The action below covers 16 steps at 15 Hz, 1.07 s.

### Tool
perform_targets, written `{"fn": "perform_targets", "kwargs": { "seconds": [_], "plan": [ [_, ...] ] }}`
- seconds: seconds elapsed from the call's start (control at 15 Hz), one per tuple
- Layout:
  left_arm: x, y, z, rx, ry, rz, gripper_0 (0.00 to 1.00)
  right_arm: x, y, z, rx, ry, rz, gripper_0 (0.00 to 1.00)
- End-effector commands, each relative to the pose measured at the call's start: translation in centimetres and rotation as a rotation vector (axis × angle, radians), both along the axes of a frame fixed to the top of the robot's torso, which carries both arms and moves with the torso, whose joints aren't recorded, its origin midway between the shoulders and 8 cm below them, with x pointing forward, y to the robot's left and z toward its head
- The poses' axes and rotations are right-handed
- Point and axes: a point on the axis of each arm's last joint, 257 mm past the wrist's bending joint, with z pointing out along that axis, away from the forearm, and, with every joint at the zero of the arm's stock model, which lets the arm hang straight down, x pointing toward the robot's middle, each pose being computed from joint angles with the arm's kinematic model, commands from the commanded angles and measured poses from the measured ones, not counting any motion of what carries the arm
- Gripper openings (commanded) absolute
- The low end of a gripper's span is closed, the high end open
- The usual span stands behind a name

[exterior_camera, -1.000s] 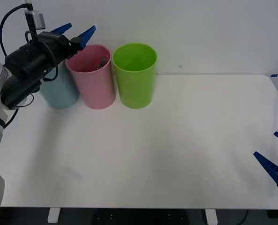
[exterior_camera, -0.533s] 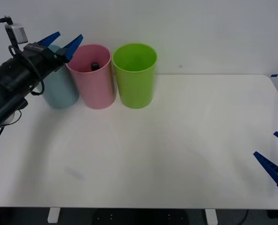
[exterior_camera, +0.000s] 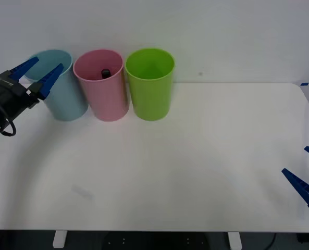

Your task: Grasp the object on the table and drop it into the matching bin: aluminum can to the light blue bin, PET bottle to the pink bin.

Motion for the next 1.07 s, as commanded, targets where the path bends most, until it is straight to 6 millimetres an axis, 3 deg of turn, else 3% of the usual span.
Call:
{"fn": "perform_targets", "kwargs": {
  "seconds": [0.07, 0.47, 1.07],
  "plan": [
    [-2.9, 1.8, -1.0, 0.039, -0.006, 0.005, 1.00, 0.0, 0.0, 0.0, 0.000, 0.000, 0.000, 1.00],
    [-8.0, 5.4, -4.6, 0.165, -0.004, 0.050, 1.00, 0.0, 0.0, 0.0, 0.000, 0.000, 0.000, 1.00],
    [-14.6, 7.9, -8.1, 0.197, 0.109, 0.005, 1.00, 0.0, 0.0, 0.0, 0.000, 0.000, 0.000, 1.00]
  ]
}}
